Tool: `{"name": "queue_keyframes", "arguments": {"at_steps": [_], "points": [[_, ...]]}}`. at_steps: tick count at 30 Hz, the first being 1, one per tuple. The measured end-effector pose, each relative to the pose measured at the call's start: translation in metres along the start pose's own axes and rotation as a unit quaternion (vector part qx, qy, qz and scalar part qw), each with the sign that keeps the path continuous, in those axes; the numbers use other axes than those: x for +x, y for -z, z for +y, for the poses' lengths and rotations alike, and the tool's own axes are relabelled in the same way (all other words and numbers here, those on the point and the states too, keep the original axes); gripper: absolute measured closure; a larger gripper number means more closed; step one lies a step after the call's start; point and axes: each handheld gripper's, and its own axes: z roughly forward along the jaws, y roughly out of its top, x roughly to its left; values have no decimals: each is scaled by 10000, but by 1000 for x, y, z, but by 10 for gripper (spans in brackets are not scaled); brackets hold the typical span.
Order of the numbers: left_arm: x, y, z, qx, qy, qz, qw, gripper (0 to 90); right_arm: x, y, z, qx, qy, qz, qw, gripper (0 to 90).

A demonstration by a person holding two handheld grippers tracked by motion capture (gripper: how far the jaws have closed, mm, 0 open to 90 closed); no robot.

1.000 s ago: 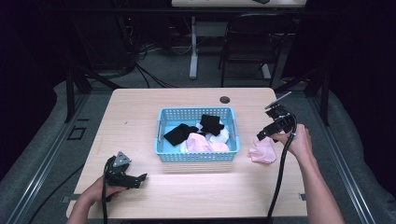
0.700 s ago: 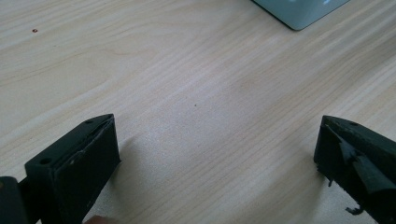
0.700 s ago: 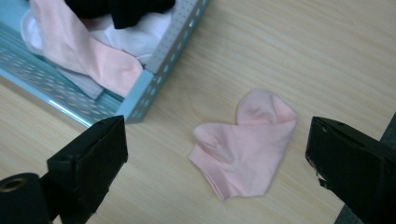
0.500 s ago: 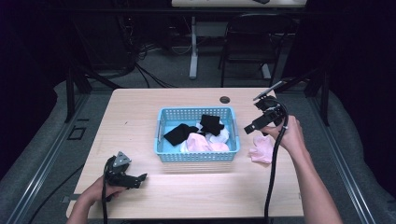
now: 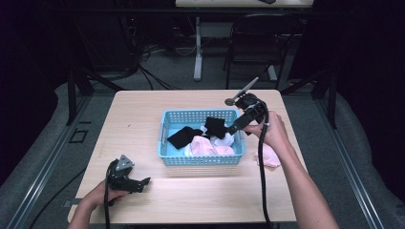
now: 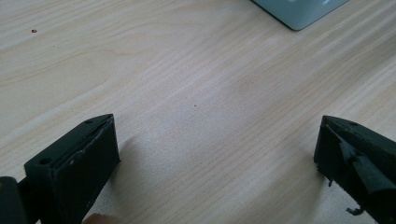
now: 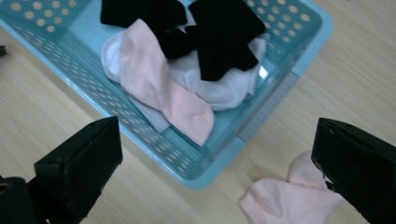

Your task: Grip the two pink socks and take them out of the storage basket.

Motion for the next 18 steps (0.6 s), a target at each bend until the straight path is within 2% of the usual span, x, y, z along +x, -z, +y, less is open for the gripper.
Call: {"name": "queue_keyframes", "arguments": {"at_steps": [2, 5, 6, 8, 14, 18], "points": [[0, 0, 0, -1, -10, 0, 10000, 0, 9, -8, 6, 23, 41, 58, 10000, 21], [0, 0, 0, -4, -15, 0, 10000, 0, 24, -23, 16, 204, 198, 113, 9995, 31], [0, 0, 0, -2, -9, -1, 10000, 0, 29, -30, 20, 176, 223, 183, 9994, 36], [0, 0, 0, -5, -7, -2, 10000, 0, 35, -39, 24, 222, 266, 287, 9990, 40], [0, 0, 0, -3, -16, -1, 10000, 0, 49, -69, 35, 556, 373, 361, 9971, 52], [0, 0, 0, -4, -8, -5, 10000, 0, 53, -82, 39, 635, 390, 432, 9963, 104]]}}
